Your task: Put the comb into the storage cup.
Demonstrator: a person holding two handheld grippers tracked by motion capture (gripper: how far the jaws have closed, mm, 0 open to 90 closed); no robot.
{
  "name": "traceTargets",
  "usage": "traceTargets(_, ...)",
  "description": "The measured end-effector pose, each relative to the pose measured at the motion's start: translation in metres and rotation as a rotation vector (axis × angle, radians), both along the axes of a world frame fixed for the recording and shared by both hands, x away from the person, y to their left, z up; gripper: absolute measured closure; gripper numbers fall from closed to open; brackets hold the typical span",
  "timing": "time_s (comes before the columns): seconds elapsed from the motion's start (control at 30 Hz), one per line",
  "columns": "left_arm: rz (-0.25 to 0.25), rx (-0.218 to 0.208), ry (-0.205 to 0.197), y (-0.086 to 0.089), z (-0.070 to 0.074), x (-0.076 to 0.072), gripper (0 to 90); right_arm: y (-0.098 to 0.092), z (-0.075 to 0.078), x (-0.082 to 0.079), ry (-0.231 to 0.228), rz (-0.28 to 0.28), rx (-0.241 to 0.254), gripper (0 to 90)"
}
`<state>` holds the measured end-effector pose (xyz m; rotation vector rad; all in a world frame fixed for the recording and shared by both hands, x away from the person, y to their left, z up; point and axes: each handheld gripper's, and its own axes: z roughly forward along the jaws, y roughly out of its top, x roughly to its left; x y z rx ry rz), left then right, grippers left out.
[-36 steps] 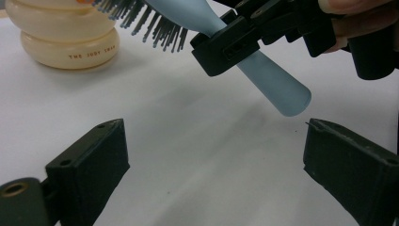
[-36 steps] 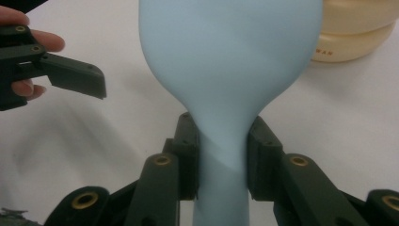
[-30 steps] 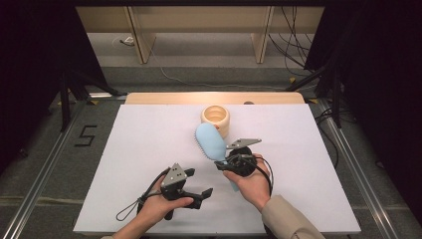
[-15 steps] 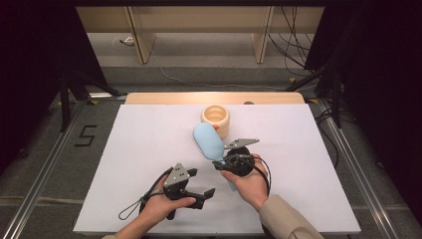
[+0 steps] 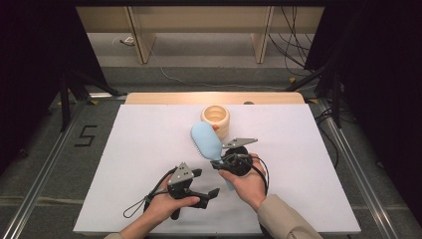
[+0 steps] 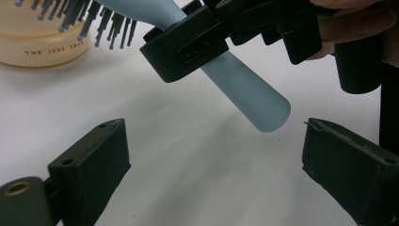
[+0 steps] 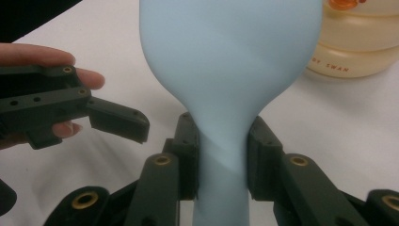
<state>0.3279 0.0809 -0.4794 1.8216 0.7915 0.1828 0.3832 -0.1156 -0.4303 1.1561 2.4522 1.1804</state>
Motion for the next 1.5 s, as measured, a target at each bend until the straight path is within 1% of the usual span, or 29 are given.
traceTargets(0.23, -0.003, -0.004, 0.010, -0.002, -0.001, 0.002, 7.6, 0.001, 0.000, 0.000, 0.001, 0.004, 0.004, 70.2)
traceTargets(0.3, -0.002, -0.015, 0.016, -0.005, -0.001, 0.002, 7.8, 0.001, 0.000, 0.000, 0.002, 0.002, 0.005, 70.2)
traceTargets(0.53, -0.007, -0.016, 0.021, -0.008, -0.002, 0.003, 7.9, 0.002, 0.000, 0.000, -0.004, 0.005, 0.005, 70.3)
traceTargets(0.73, -0.022, -0.014, 0.032, -0.011, -0.003, 0.003, 8.1, 0.002, 0.001, 0.000, -0.005, -0.002, 0.011, 70.2)
traceTargets(1.23, -0.028, -0.020, 0.050, -0.016, -0.005, 0.004, 8.4, 0.004, 0.003, -0.001, -0.014, 0.000, 0.016, 70.2)
traceTargets(1.27, -0.034, -0.018, 0.054, -0.017, -0.006, 0.005, 8.6, 0.005, 0.003, -0.001, -0.015, 0.001, 0.017, 70.3)
traceTargets(1.43, -0.031, -0.013, 0.060, -0.018, -0.008, 0.004, 9.0, 0.005, 0.003, -0.001, -0.011, 0.000, 0.016, 70.3)
traceTargets(1.5, -0.027, -0.019, 0.062, -0.018, -0.008, 0.005, 9.5, 0.005, 0.003, -0.001, -0.019, 0.002, 0.017, 70.3)
